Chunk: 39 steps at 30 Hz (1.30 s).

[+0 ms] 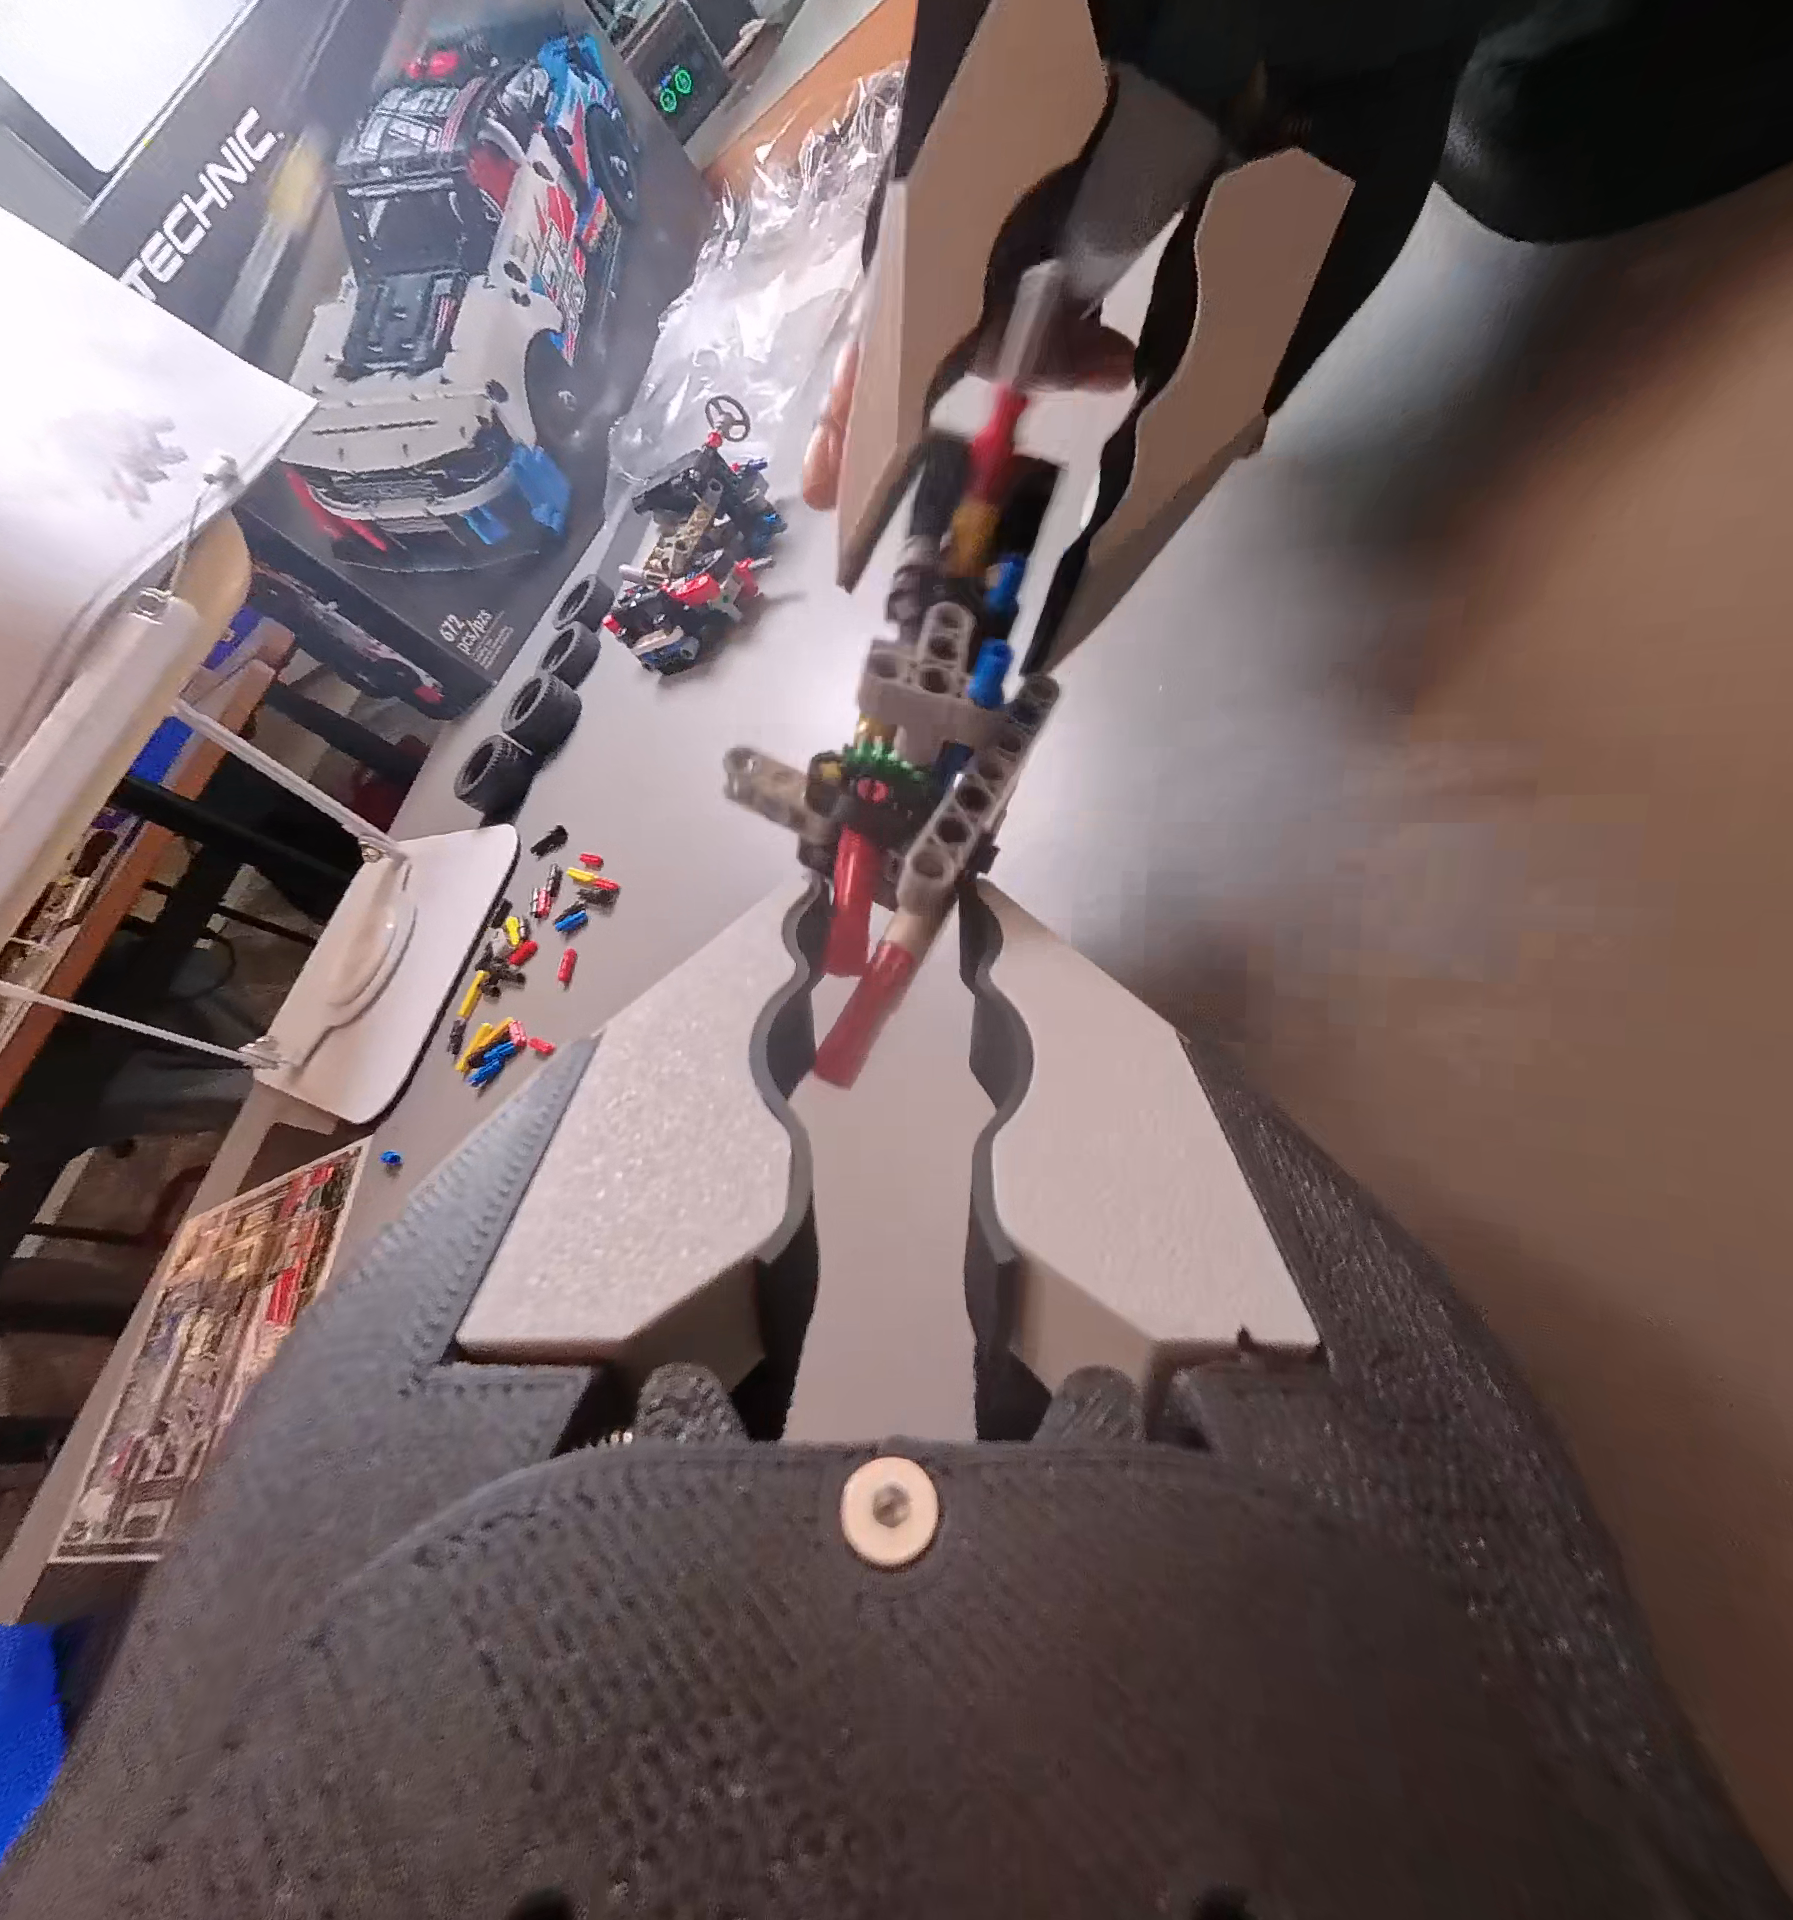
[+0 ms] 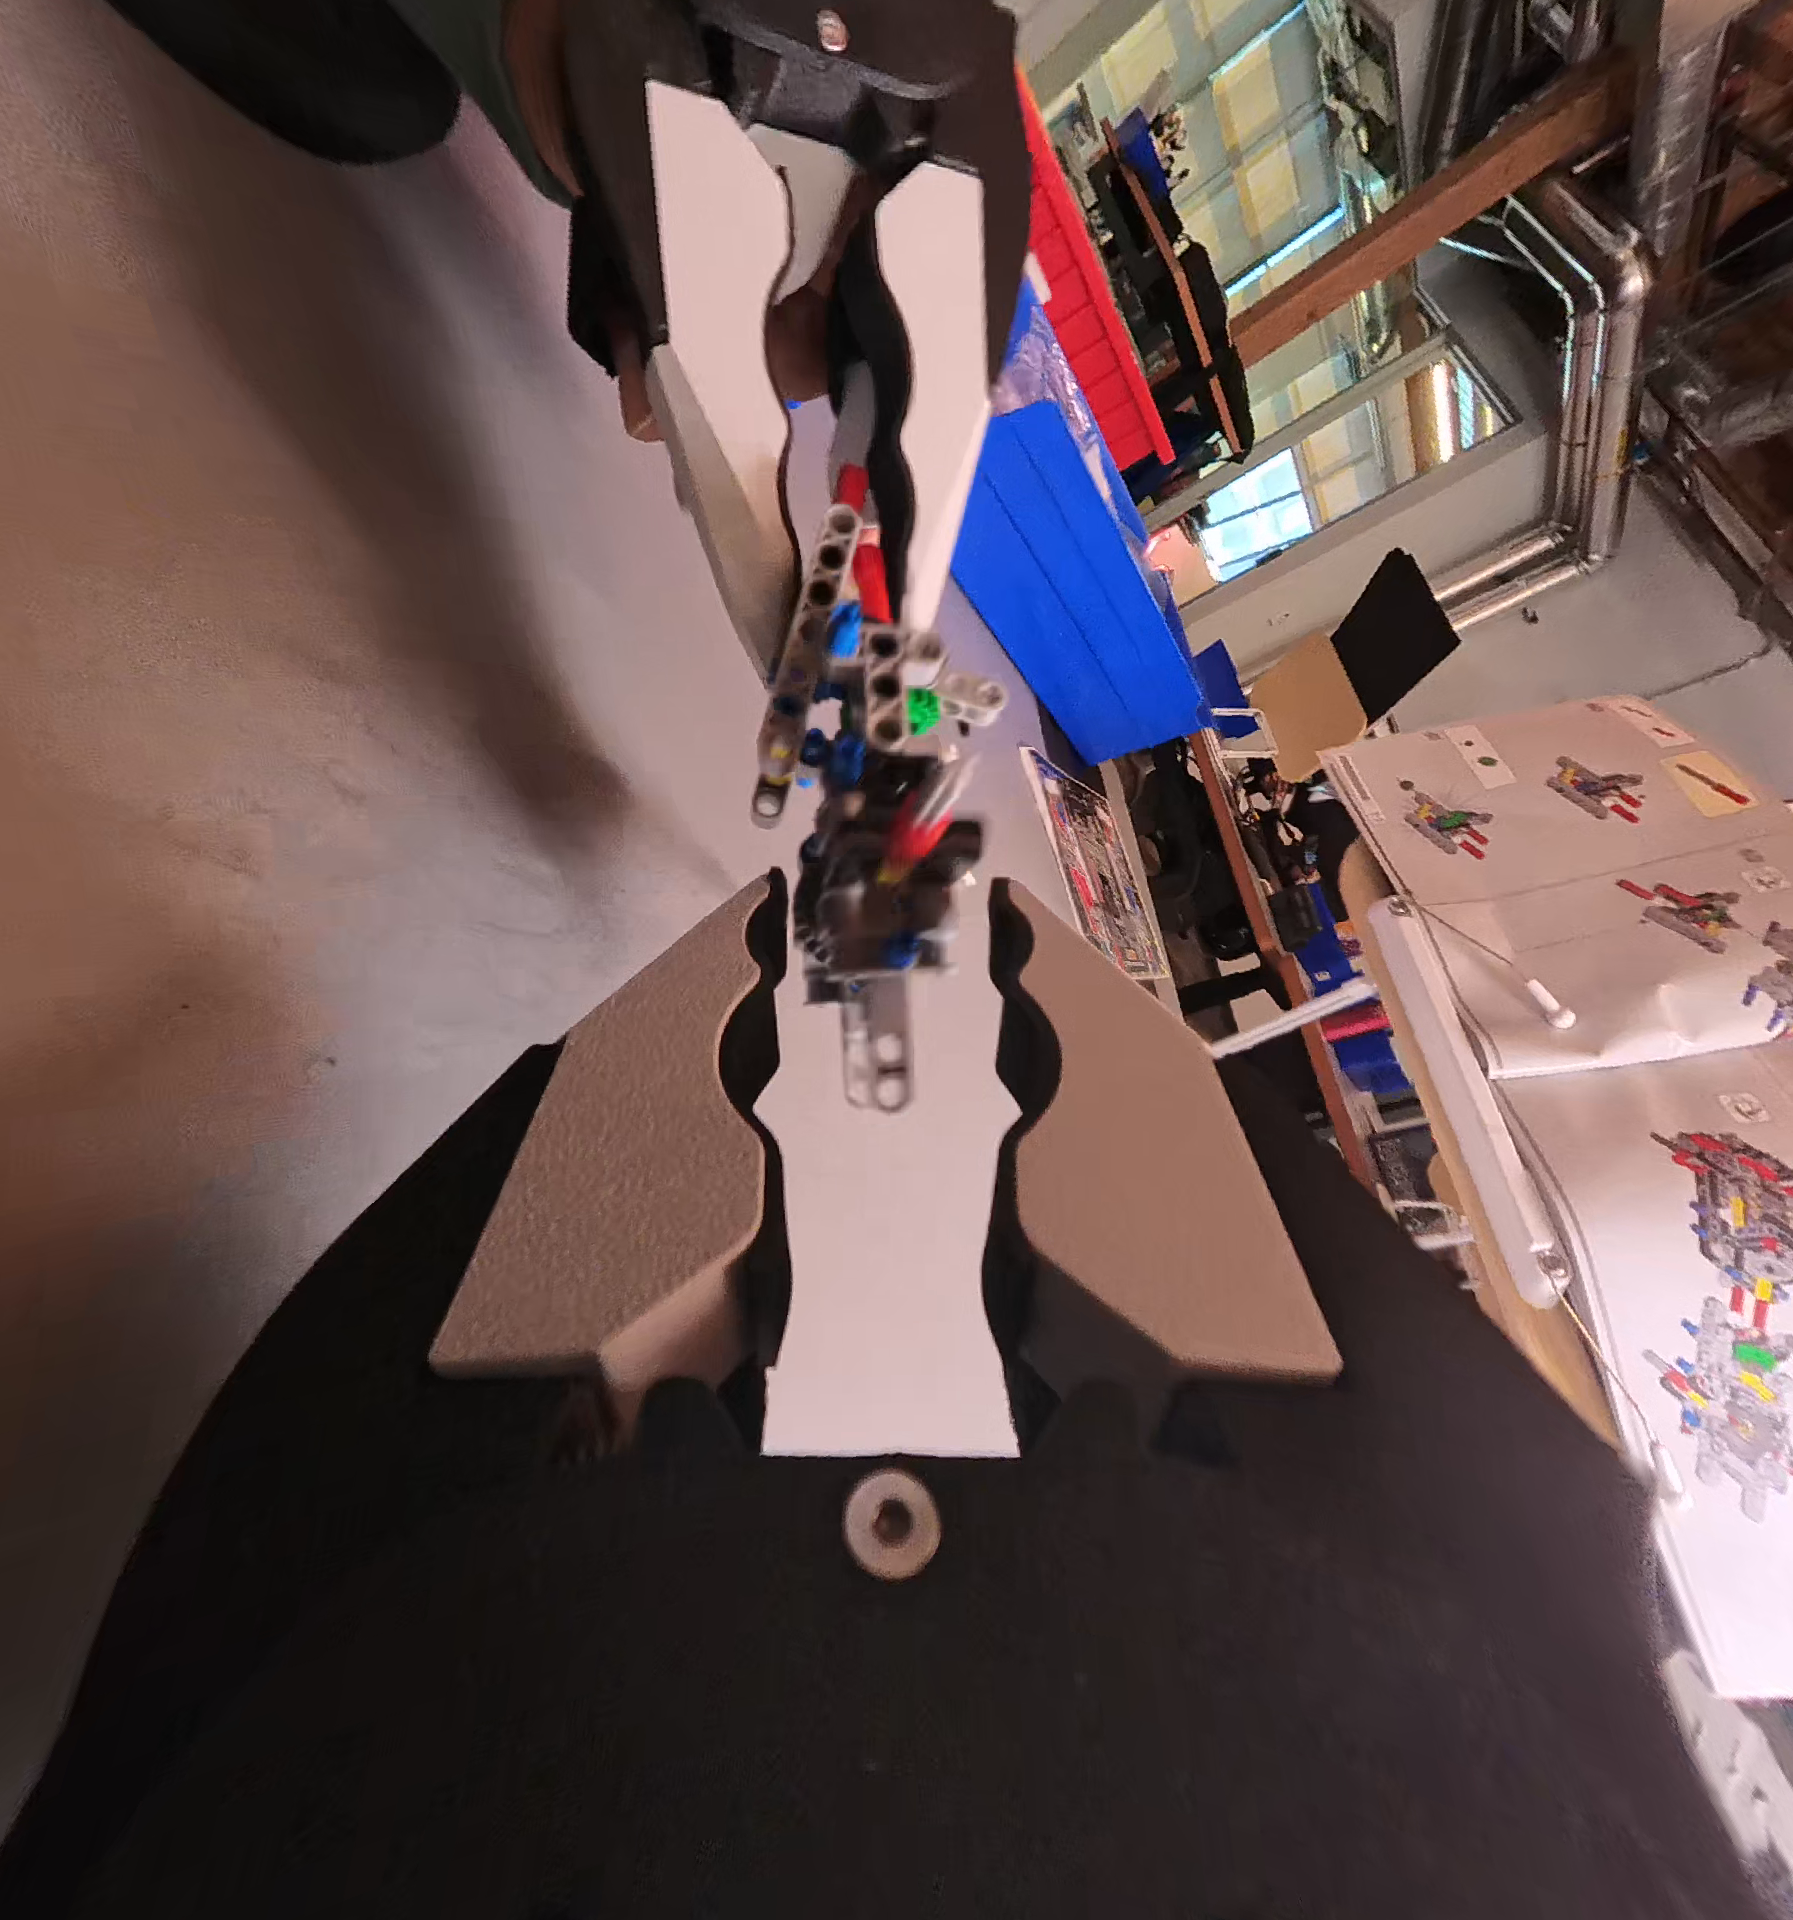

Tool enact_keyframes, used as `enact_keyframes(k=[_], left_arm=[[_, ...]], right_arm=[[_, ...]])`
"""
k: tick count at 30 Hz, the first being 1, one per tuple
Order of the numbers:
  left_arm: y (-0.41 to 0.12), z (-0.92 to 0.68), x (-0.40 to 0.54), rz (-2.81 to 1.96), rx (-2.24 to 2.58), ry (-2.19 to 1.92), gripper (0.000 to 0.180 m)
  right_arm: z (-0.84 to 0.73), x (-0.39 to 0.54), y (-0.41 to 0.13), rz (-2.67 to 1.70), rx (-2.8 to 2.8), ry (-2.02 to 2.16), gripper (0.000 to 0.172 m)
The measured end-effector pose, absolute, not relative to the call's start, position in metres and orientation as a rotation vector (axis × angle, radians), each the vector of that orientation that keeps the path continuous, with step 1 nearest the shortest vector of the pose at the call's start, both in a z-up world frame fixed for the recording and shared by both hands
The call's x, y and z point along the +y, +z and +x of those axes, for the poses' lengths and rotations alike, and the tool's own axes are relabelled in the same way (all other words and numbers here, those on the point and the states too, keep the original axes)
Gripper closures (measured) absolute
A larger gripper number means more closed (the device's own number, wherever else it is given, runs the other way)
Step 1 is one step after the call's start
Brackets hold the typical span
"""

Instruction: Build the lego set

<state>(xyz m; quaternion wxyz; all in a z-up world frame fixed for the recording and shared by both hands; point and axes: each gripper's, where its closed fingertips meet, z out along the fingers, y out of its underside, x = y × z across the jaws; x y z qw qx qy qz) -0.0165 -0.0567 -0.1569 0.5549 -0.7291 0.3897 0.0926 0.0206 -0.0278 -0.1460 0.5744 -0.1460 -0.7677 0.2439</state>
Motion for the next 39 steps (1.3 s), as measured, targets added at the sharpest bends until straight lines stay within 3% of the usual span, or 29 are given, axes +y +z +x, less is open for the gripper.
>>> enact_keyframes(k=[1,12,20,29,33,39], left_arm=[[-0.157,-0.019,-0.057,-1.718,0.922,0.236,0.158],[-0.173,-0.021,-0.059,-1.757,0.982,0.212,0.170],[-0.194,-0.031,-0.064,-1.909,0.968,0.080,0.157],[-0.185,-0.027,-0.085,-2.011,0.762,-0.397,0.132],[-0.187,-0.012,-0.077,-2.020,0.763,-0.372,0.138],[-0.193,-0.026,-0.067,-2.052,0.711,-0.285,0.147]], right_arm=[[0.021,-0.025,-0.144,-0.348,-1.788,0.574,0.135],[0.017,-0.017,-0.160,-0.408,-1.836,0.544,0.142],[0.014,0.008,-0.188,-0.639,-1.933,0.520,0.141],[0.011,0.010,-0.204,-0.764,-2.045,0.494,0.148],[0.012,0.010,-0.215,-0.752,-2.099,0.396,0.165],[0.023,-0.002,-0.216,-0.712,-2.173,0.325,0.164]])
